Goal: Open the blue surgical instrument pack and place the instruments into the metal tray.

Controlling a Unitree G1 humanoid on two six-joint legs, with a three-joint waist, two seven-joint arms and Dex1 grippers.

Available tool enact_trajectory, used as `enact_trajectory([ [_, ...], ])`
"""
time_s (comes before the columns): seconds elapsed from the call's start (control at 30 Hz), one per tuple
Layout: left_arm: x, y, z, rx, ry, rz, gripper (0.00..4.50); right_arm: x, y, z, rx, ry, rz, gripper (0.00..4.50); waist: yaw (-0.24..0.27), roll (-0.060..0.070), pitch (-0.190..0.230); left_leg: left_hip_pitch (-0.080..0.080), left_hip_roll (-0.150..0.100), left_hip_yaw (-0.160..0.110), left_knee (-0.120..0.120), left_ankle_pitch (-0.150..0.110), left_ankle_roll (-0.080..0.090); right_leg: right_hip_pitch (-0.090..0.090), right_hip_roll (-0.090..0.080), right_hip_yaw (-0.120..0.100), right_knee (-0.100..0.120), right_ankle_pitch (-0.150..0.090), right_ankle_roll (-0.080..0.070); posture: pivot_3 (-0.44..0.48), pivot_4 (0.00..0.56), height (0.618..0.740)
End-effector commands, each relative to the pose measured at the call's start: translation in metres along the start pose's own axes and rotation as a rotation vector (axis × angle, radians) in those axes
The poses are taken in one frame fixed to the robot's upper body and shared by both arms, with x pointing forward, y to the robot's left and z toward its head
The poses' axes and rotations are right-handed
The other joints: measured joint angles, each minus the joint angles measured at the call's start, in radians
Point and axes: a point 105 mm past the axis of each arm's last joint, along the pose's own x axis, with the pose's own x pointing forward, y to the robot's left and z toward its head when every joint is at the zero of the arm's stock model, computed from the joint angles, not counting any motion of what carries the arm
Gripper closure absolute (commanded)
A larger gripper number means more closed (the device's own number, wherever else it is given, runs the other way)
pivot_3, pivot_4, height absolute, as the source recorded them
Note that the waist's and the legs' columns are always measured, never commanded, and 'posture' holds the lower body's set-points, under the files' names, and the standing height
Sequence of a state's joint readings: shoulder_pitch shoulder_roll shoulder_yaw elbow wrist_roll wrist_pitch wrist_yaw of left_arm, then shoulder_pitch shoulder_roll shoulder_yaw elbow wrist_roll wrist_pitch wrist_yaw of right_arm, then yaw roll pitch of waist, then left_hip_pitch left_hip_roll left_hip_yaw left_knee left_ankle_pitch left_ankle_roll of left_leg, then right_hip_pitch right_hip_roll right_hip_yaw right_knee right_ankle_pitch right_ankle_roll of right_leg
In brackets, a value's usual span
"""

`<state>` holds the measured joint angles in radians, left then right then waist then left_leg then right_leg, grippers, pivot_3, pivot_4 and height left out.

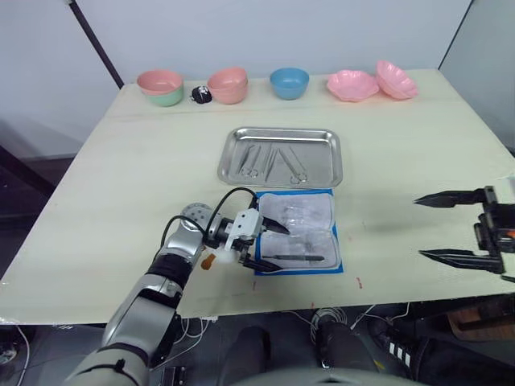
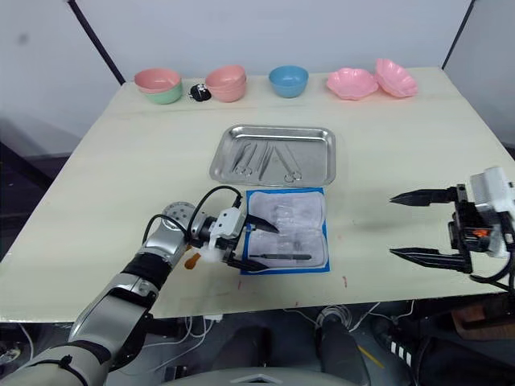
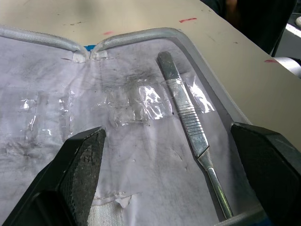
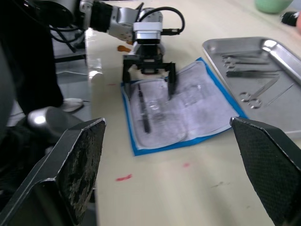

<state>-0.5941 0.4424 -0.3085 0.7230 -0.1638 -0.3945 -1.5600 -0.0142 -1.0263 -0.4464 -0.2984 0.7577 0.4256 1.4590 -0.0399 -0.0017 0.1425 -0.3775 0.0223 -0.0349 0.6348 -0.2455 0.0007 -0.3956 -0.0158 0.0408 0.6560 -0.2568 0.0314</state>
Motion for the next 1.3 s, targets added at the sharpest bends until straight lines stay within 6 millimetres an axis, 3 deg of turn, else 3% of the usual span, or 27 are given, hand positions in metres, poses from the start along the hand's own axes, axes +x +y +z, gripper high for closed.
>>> enact_trajectory([
  [0.03,-0.002,-0.031,-0.044,-0.162,0.129,-0.071,0.00,0.007,0.001,-0.002,-0.027,0.035,-0.017,0.06,0.000,0.000,0.000,0.000,0.000,0.000,0.000,0.000,0.000,0.000,0.000,0.000,0.000,0.000,0.000,0.000,0.150,0.740],
  [0.27,-0.003,-0.029,-0.044,-0.158,0.137,-0.066,0.00,0.050,-0.008,-0.030,-0.040,0.120,-0.079,0.06,0.001,0.000,0.000,0.000,0.000,0.000,0.000,0.000,0.000,0.000,0.000,0.000,0.000,0.000,0.000,0.000,0.150,0.740],
  [0.63,-0.005,-0.032,-0.045,-0.163,0.146,-0.084,0.00,0.136,-0.011,-0.063,-0.153,0.139,0.004,0.06,-0.001,-0.001,0.000,0.001,0.000,-0.001,0.000,0.000,0.000,0.000,0.000,-0.001,0.000,0.000,0.000,0.000,0.150,0.740],
  [0.97,-0.005,-0.033,-0.044,-0.164,0.142,-0.083,0.00,0.168,-0.019,-0.097,-0.141,0.272,-0.004,0.06,-0.002,0.000,-0.001,0.002,0.000,-0.001,0.000,0.000,0.000,0.000,0.001,0.000,0.001,0.000,0.000,0.000,0.150,0.740],
  [1.13,-0.004,-0.033,-0.043,-0.162,0.140,-0.084,0.00,0.172,-0.006,-0.118,-0.099,0.364,0.079,0.06,-0.002,-0.001,-0.005,0.002,0.000,-0.001,0.000,0.000,0.000,0.000,0.001,0.000,0.001,0.000,0.000,0.000,0.150,0.740],
  [1.23,-0.004,-0.033,-0.043,-0.161,0.136,-0.085,0.00,0.171,0.001,-0.129,-0.084,0.396,0.116,0.75,-0.002,-0.002,-0.007,0.002,0.000,-0.001,0.000,0.000,0.000,0.000,0.001,0.000,0.001,0.000,0.000,0.000,0.150,0.740],
  [1.3,-0.004,-0.033,-0.042,-0.160,0.135,-0.084,0.00,0.167,0.005,-0.136,-0.052,0.411,0.129,1.56,-0.003,-0.003,-0.009,0.003,0.000,-0.001,0.000,0.000,0.000,0.000,0.001,0.000,0.001,0.000,0.000,0.000,0.150,0.740],
])
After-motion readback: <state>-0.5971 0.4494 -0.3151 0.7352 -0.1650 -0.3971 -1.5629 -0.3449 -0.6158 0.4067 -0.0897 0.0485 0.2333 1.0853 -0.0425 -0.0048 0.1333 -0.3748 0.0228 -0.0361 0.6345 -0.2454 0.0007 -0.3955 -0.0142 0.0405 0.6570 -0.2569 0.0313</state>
